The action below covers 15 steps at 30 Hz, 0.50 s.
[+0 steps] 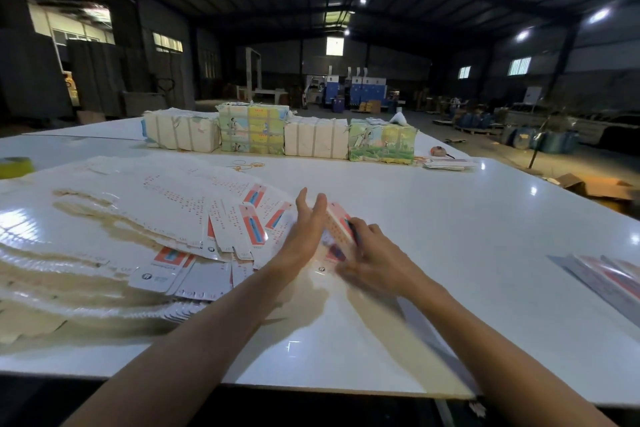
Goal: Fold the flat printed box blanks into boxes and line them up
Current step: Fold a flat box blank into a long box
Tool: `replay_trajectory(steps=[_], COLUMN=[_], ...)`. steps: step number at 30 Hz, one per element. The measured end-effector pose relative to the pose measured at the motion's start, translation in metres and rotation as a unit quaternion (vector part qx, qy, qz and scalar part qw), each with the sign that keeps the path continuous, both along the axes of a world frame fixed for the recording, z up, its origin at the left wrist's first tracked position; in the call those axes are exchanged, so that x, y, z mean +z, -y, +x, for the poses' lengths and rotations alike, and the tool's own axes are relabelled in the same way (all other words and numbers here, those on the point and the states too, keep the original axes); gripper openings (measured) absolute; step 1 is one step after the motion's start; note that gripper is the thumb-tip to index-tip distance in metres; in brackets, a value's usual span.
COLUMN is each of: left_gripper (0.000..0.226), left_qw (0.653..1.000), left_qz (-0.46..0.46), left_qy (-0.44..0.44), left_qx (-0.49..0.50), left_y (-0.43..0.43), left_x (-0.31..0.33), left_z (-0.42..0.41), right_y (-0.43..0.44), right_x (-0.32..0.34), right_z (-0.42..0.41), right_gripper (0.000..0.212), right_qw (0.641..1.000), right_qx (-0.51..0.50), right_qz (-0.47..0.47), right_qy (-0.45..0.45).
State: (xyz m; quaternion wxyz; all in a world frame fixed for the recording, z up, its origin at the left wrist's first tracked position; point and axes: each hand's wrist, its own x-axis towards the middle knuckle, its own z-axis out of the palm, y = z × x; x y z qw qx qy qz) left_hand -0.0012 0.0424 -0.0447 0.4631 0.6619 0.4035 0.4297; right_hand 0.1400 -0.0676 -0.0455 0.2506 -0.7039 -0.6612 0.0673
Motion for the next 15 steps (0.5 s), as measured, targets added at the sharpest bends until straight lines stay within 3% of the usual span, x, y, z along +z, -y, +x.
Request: replay_trajectory(steps=[1,2,4,5,8,11,15], left_gripper=[0.065,0.067,0.070,0.069,0.066,0.087,0.112], left_qw=[0.987,0.951,0.878,0.858,0.864,0.883,0.916], left_qz=[0.099,0.173,0.215,0.206,0.184,0.179,0.162], left_qy=[-0.123,-0.244,-0.419,-0.463,-0.463,-0.427,-0.360], left_qx=[0.037,0.071,0.090,0.084,0.072,0.068,0.076], left_y=[-0.008,-0.014,-0.018,-0.019,-0.019,-0.018,-0.015], left_x=[-0.003,-0.009,-0.017,-0.019,-0.017,-0.011,0.001], left_z=[-0.007,-0.013,-0.028,-0.033,-0.037,-0.035,-0.035], right_y=[0.004,0.008,0.020,0.028,0.055,0.084,0.124], right_x=[0.001,0.002,0.001,-0.001,-0.010,-0.015,-0.003], right_z=[0.009,0.020,0.048,0.062,0.096,0.120,0.146], right_gripper=[0.075,0.072,0.066,0.063,0.057,0.045,0.040], right_qw=[0.999,0.996,0.987,0.980,0.939,0.875,0.828], right_qx=[-0.036,-0.072,-0.136,-0.165,-0.255,-0.326,-0.380], right_qz=[-0.001,-0.006,-0.027,-0.041,-0.070,-0.079,-0.109], right_qy=[0.021,0.043,0.080,0.103,0.219,0.350,0.398])
